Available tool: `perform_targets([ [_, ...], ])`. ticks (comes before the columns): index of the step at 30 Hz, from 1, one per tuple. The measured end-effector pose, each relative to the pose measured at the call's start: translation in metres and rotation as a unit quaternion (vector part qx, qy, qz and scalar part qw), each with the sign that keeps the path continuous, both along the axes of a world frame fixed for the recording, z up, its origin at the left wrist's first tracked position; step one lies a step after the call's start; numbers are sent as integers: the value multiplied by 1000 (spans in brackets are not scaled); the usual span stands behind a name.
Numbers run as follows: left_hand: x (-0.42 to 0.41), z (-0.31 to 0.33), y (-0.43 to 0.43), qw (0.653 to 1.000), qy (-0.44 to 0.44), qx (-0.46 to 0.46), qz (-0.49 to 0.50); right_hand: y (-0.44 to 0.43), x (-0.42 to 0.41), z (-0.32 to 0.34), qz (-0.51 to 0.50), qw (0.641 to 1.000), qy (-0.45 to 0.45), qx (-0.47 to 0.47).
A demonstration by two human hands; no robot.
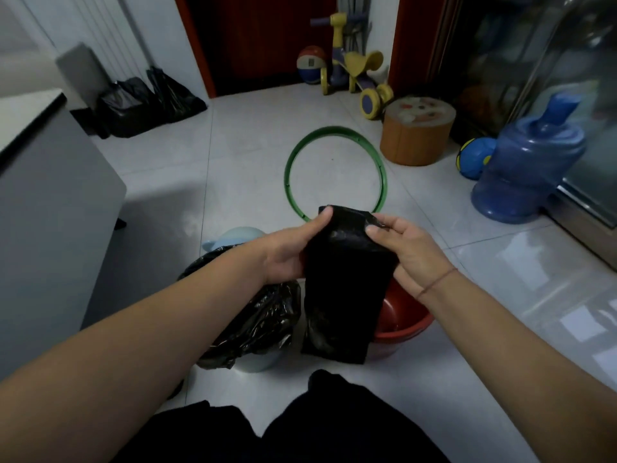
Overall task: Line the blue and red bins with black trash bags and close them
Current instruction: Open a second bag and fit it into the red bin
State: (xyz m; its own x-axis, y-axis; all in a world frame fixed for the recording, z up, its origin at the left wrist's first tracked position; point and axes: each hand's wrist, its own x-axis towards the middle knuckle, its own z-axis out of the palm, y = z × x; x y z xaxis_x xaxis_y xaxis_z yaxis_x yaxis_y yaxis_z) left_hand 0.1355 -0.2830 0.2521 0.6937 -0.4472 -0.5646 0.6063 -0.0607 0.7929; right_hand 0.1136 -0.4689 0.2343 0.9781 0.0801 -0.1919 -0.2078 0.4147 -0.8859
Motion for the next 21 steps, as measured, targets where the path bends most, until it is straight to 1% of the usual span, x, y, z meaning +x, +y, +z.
perform_targets([
  [2,8,21,-14,999,-6,-34,36,-10,-12,16,49,995,-63,-53],
  [3,9,29,-21,998,-13,-35,49,-16,-17,21,75,991,-77,-74],
  [4,9,37,-29,997,-20,-30,61,-21,-23,26,93,989,-78,-88],
  [6,6,47,-42,994,-42,-23,98,-33,-27,35,84,990,-64,-92],
  [8,3,54,-52,986,-93,-38,130,-46,-24,46,48,996,-27,-75],
  [9,2,58,-56,982,-117,-56,136,-51,-20,52,38,997,13,-62],
  [11,-2,72,-64,975,-158,-79,133,-58,-13,71,49,994,95,-28],
  [12,-3,79,-66,972,-180,-80,127,-59,-9,81,68,991,111,-11],
  [14,-6,100,-71,966,-227,-64,110,-58,1,108,85,993,75,15],
  [16,-6,123,-73,958,-265,-57,95,-54,12,142,51,998,4,22],
  [17,-6,136,-74,955,-274,-67,90,-52,17,160,26,999,-34,14],
  [19,-5,161,-73,954,-266,-108,85,-51,25,191,1,995,-104,-10],
  [21,-3,183,-72,954,-244,-144,99,-52,29,214,12,985,-166,-40],
])
